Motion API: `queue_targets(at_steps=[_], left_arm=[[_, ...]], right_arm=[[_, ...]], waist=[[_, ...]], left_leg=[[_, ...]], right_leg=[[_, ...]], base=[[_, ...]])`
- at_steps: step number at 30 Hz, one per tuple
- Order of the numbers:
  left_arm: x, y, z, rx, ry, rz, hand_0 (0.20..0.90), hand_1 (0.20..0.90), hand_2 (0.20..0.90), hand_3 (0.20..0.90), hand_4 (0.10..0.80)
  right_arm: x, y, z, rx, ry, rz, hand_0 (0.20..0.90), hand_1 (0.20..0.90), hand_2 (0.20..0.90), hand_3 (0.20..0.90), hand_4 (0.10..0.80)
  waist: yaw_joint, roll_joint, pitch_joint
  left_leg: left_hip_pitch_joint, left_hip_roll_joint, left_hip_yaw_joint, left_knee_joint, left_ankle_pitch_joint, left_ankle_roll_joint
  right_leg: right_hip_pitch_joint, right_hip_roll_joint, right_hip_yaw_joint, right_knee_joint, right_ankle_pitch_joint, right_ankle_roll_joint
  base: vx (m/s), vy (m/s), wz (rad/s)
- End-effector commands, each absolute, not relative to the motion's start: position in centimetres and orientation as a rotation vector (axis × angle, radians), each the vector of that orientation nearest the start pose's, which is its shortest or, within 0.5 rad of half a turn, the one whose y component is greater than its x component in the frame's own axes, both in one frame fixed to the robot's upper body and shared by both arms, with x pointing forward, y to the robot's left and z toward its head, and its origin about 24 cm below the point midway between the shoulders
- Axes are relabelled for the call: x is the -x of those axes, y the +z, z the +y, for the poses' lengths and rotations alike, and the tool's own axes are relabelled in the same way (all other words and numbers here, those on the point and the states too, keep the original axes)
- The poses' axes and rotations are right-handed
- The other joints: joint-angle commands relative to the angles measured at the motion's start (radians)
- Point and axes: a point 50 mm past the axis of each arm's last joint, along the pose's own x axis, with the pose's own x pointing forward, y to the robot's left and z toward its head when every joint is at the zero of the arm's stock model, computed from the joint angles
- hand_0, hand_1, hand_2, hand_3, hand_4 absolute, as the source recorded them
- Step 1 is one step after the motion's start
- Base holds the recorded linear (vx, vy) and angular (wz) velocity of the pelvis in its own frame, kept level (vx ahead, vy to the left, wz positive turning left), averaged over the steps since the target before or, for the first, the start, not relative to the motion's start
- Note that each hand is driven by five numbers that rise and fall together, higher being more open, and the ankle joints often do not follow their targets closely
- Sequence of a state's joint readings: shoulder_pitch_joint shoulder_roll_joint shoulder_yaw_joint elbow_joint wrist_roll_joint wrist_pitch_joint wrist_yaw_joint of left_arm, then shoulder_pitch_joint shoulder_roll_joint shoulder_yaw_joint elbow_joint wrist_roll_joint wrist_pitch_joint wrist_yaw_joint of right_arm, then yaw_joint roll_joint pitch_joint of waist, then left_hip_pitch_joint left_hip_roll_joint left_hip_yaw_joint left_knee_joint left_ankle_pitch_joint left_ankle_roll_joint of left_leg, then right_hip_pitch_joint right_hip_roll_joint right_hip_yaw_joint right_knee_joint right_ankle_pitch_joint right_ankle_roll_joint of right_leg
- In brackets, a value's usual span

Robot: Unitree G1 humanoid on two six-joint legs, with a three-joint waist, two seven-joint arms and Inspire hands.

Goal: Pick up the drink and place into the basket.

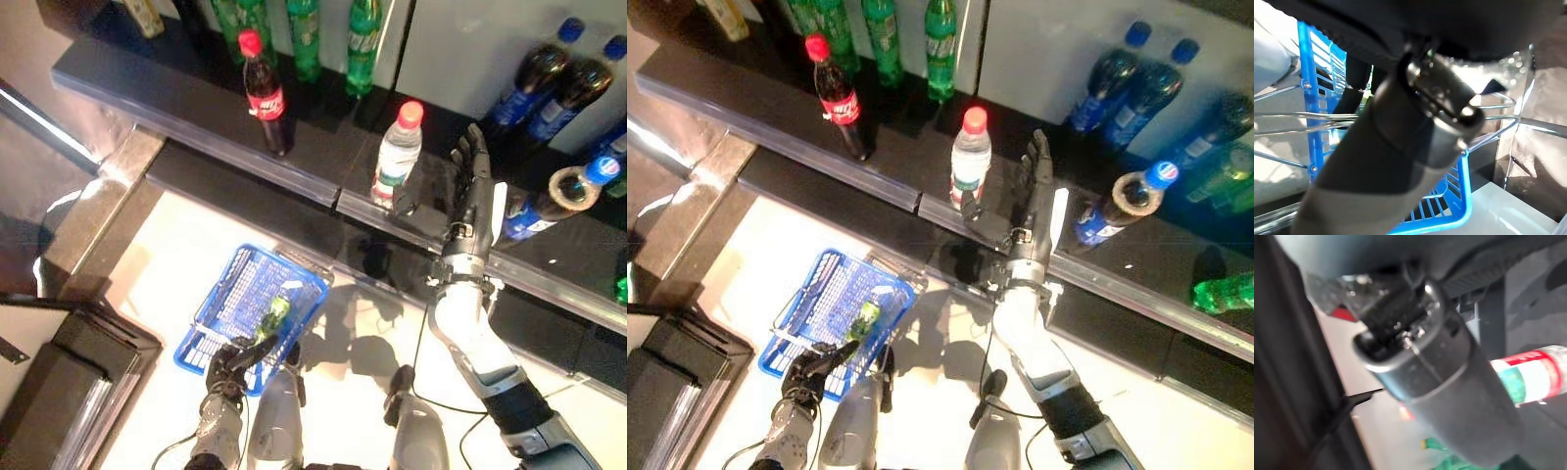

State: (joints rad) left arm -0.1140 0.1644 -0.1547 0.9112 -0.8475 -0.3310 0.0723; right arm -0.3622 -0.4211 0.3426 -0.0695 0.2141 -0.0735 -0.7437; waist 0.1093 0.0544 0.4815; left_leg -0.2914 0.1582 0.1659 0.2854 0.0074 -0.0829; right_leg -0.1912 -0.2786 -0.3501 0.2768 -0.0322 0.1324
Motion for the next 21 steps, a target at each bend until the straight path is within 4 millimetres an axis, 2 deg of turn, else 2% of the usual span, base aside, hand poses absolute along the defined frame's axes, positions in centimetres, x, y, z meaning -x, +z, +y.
queue_targets(at_steps=[1, 3, 12, 18, 19, 21], left_arm=[[-17.4, -11.3, 20.6, 0.425, 0.400, 0.548, 0.300, 0.300, 0.300, 0.200, 0.100], [-17.8, -11.0, 20.5, 0.426, 0.391, 0.531, 0.300, 0.300, 0.300, 0.200, 0.100], [-18.7, -10.5, 20.4, 0.423, 0.374, 0.504, 0.300, 0.300, 0.300, 0.200, 0.100], [-19.3, -10.0, 20.0, 0.407, 0.343, 0.489, 0.300, 0.300, 0.300, 0.200, 0.100], [-19.7, -9.8, 19.7, 0.405, 0.326, 0.476, 0.300, 0.300, 0.300, 0.200, 0.100], [-19.9, -9.6, 19.6, 0.400, 0.314, 0.470, 0.300, 0.300, 0.300, 0.200, 0.100]], right_arm=[[-29.1, 20.1, -13.7, 0.022, -0.315, -0.698, 0.900, 0.900, 0.900, 0.900, 0.800], [-29.9, 20.0, -13.6, 0.019, -0.336, -0.673, 0.900, 0.900, 0.900, 0.900, 0.800], [-31.2, 19.8, -13.8, 0.007, -0.402, -0.627, 0.900, 0.900, 0.900, 0.900, 0.800], [-32.0, 20.9, -14.2, -0.024, -0.449, -0.652, 0.900, 0.900, 0.900, 0.900, 0.800], [-32.6, 22.1, -14.6, -0.040, -0.484, -0.671, 0.900, 0.900, 0.900, 0.900, 0.800], [-33.0, 22.9, -14.8, -0.052, -0.511, -0.683, 0.900, 0.900, 0.900, 0.900, 0.800]], waist=[[0.009, -0.030, -0.006], [0.015, -0.024, 0.012], [0.028, -0.019, 0.038], [0.040, -0.020, 0.038], [0.050, -0.019, 0.038], [0.058, -0.018, 0.038]], left_leg=[[-0.055, -0.013, -0.049, 0.101, 0.018, -0.003], [-0.073, -0.016, -0.056, 0.105, 0.029, -0.003], [-0.128, -0.021, -0.067, 0.130, 0.041, 0.004], [-0.164, -0.024, -0.073, 0.144, 0.035, 0.010], [-0.181, -0.027, -0.076, 0.152, 0.032, 0.013], [-0.189, -0.029, -0.078, 0.158, 0.028, 0.014]], right_leg=[[0.015, 0.027, 0.024, -0.016, 0.023, -0.056], [0.006, 0.030, 0.020, -0.015, 0.024, -0.060], [-0.034, 0.031, 0.018, 0.009, 0.018, -0.070], [-0.067, 0.028, 0.013, 0.024, 0.016, -0.073], [-0.083, 0.025, 0.009, 0.036, 0.014, -0.076], [-0.092, 0.022, 0.006, 0.044, 0.013, -0.077]], base=[[-0.021, 0.013, 0.07], [-0.035, 0.018, 0.05], [-0.002, 0.007, 0.01], [-0.002, -0.001, 0.05], [0.000, 0.000, 0.00], [0.000, 0.000, 0.00]])
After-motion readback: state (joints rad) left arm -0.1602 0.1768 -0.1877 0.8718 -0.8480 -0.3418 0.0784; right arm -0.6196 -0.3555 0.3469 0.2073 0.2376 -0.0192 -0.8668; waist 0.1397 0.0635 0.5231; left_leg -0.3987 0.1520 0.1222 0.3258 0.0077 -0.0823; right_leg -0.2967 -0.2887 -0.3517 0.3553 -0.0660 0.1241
